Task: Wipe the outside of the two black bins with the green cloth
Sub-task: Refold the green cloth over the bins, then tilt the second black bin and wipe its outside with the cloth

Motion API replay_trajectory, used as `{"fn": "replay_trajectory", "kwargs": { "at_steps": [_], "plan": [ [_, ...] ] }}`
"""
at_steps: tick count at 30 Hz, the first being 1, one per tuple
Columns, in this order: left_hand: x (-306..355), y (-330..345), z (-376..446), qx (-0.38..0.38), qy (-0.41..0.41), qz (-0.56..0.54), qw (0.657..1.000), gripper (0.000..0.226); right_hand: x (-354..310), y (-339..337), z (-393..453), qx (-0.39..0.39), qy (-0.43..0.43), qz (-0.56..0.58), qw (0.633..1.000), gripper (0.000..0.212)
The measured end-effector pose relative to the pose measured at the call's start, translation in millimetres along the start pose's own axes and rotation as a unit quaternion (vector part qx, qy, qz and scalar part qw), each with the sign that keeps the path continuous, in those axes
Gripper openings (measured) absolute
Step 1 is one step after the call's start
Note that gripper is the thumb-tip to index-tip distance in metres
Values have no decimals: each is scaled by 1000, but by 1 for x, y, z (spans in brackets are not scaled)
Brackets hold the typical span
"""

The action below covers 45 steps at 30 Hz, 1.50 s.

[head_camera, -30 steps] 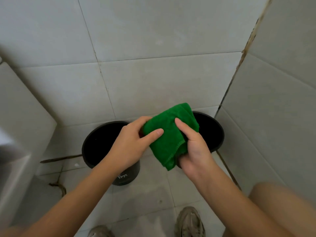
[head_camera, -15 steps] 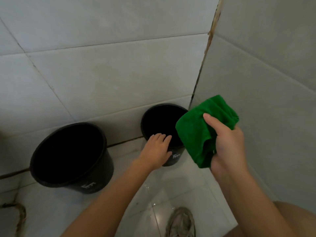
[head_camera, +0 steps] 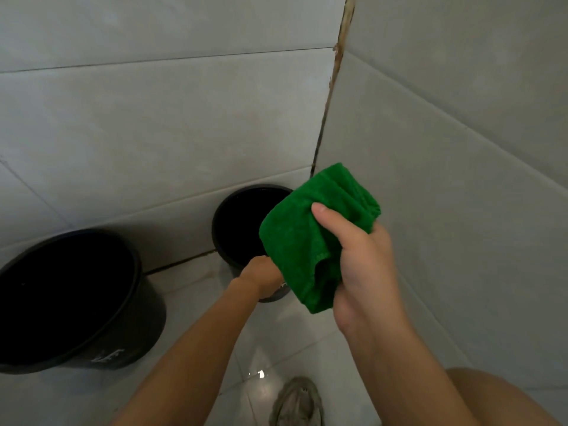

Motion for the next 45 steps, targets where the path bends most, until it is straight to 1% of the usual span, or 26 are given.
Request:
{"fn": "replay_trajectory", "kwargs": {
  "at_steps": [1, 2, 3, 5, 7, 9, 14, 16, 19, 23, 25, 27, 29, 32, 34, 35, 36, 38, 41, 43, 45],
  "plan": [
    [11, -5, -8, 13, 37, -10, 999, 25, -2, -1, 0, 1, 0, -2, 1000, 26],
    [16, -14, -16, 26, 44, -28, 998, 26, -3, -2, 0, 2, -1, -3, 1000, 26],
    [18, -19, -20, 34, 55, -6, 998, 27, -5, -4, 0, 3, -1, -2, 1000, 25],
    [23, -40, -34, 87, 91, 25, 992, 29, -9, -8, 0, 6, 0, 4, 1000, 22],
    [18, -59, -44, 136, 98, 7, 986, 31, -11, -10, -2, 9, 3, 12, 1000, 22],
    [22, -80, -63, 170, 123, -11, 978, 31, -12, -10, -3, 11, 5, 11, 1000, 22],
    [43, -133, -125, 200, 165, -42, 965, 24, -19, 4, -15, -2, -17, -13, 1000, 21],
    [48, -163, -156, 219, 182, -43, 958, 21, -21, 14, -23, -15, -30, -16, 999, 25],
    [47, -215, -209, 249, 196, -71, 946, 9, -26, 31, -35, -49, -51, -33, 997, 30],
    [29, -278, -284, 284, 198, -135, 928, 16, -22, 62, -49, -106, -71, -87, 988, 29],
    [9, -298, -317, 313, 187, -163, 917, 21, -16, 81, -54, -126, -94, -143, 977, 26],
    [-17, -309, -346, 346, 170, -182, 904, 26, -6, 104, -57, -148, -124, -237, 952, 25],
    [-46, -313, -371, 375, 154, -210, 890, 26, 18, 132, -57, -184, -133, -364, 903, 21],
    [-86, -314, -401, 433, 128, -246, 857, 12, 72, 177, -57, -254, -133, -543, 789, 17],
    [-106, -313, -418, 479, 106, -236, 839, 24, 108, 204, -64, -300, -146, -613, 717, 22],
    [-116, -311, -425, 497, 91, -231, 831, 28, 124, 216, -68, -319, -150, -629, 693, 24],
    [-126, -309, -430, 517, 76, -224, 823, 30, 139, 225, -72, -336, -147, -637, 678, 26],
    [-142, -305, -437, 545, 51, -218, 808, 30, 169, 239, -77, -369, -128, -638, 664, 30],
    [-158, -297, -434, 554, 35, -208, 806, 21, 206, 251, -75, -404, -93, -637, 650, 41],
    [-162, -292, -429, 553, 27, -198, 809, 9, 225, 252, -67, -408, -69, -630, 657, 42],
    [-165, -287, -424, 550, 20, -199, 811, 20, 237, 252, -57, -400, -47, -621, 673, 39]
  ]
}}
Point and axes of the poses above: each hand's wrist, its own z-axis towards the middle knuckle, its own y-axis out of the palm, x = y × z, the point moved 8 cm from there along z, towards the middle knuckle, and after that the axes turned 15 degrees about -z, right-handed, at the moved point
